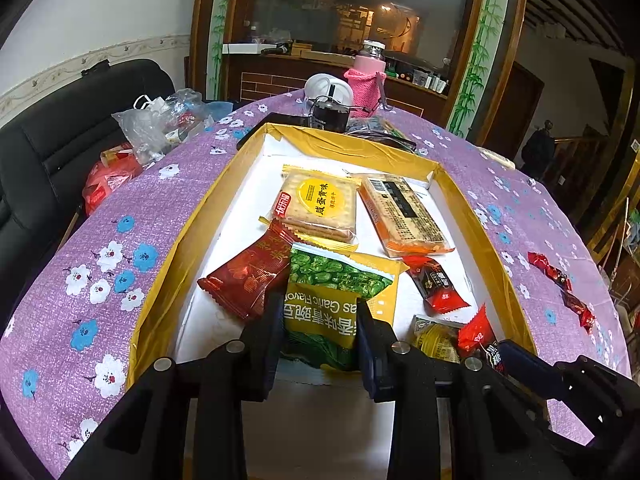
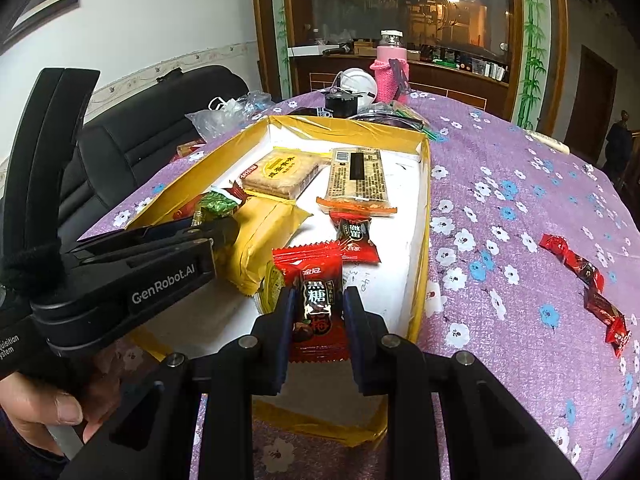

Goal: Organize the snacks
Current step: 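Lower the green pack into the box while right drops its red candies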

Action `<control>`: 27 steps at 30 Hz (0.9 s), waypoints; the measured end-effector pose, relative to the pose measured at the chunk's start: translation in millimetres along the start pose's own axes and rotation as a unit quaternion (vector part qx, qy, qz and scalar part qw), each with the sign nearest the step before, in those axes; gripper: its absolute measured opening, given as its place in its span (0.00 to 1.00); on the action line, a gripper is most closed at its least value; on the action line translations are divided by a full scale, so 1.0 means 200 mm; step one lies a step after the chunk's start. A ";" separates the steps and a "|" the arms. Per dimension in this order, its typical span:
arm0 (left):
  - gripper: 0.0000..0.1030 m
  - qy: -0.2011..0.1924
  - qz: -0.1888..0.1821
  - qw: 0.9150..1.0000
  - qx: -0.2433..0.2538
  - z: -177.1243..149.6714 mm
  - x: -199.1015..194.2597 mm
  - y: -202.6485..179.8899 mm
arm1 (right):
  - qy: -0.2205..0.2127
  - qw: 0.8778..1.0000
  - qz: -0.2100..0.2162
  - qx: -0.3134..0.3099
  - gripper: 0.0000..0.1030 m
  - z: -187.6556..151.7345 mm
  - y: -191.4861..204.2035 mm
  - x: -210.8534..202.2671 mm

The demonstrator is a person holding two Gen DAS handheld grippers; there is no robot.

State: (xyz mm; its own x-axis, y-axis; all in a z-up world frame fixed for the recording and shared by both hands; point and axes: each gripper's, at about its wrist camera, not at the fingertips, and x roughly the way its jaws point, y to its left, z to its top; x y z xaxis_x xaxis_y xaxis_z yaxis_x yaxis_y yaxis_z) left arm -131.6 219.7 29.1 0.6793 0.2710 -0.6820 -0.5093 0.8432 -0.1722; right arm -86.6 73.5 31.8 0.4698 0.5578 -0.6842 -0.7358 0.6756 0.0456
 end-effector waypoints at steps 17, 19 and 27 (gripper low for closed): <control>0.47 -0.002 0.004 1.000 0.003 0.00 0.00 -0.01 | -0.003 1.000 -0.002 0.008 0.24 -0.01 -0.02 -0.01; 0.49 -0.004 0.003 1.000 0.004 0.00 0.00 -0.01 | -0.003 1.000 -0.002 0.008 0.24 -0.01 -0.02 -0.01; 0.59 -0.009 0.008 1.000 0.009 0.00 -0.02 -0.01 | -0.009 1.000 -0.005 0.009 0.29 -0.01 -0.03 -0.02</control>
State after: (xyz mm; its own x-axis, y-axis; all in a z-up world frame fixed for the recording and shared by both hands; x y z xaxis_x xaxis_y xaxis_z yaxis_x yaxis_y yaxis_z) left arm -132.9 216.0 31.4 0.6801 0.2928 -0.6721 -0.5110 0.8467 -0.1482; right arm -85.0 67.5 33.2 0.4864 0.5596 -0.6710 -0.7223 0.6896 0.0515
